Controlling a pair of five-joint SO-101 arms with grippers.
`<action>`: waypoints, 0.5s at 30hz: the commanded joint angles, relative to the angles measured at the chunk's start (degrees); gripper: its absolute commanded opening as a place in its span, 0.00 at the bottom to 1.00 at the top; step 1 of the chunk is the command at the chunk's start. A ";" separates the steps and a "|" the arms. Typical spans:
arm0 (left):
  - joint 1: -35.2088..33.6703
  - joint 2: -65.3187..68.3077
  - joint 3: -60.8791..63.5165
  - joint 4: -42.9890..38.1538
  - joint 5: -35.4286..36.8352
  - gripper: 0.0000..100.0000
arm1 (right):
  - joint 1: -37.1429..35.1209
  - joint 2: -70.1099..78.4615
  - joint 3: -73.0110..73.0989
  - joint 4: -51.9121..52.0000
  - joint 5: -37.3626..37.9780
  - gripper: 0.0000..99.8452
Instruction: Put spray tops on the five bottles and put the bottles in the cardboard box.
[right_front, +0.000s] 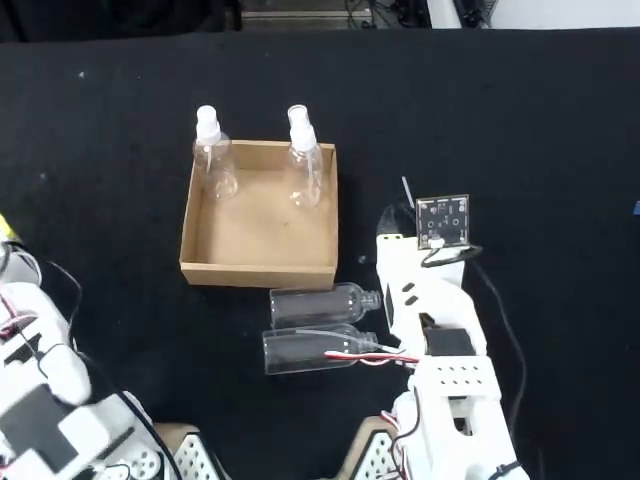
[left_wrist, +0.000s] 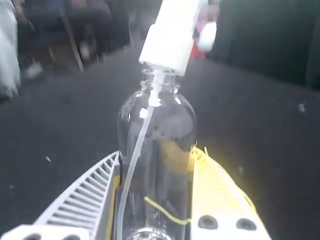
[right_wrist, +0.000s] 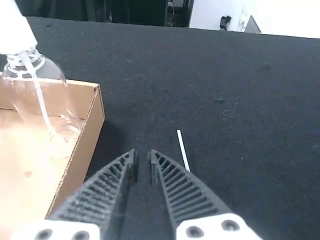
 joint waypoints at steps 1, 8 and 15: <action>-0.48 5.80 0.57 -15.38 0.44 0.04 | 0.26 0.31 -3.56 -1.49 0.62 0.03; -1.71 25.67 0.13 -41.85 0.53 0.04 | 0.26 0.31 -3.56 -1.49 0.62 0.03; -2.95 42.64 -3.74 -53.10 0.53 0.04 | 0.26 0.31 -3.56 -1.49 0.62 0.03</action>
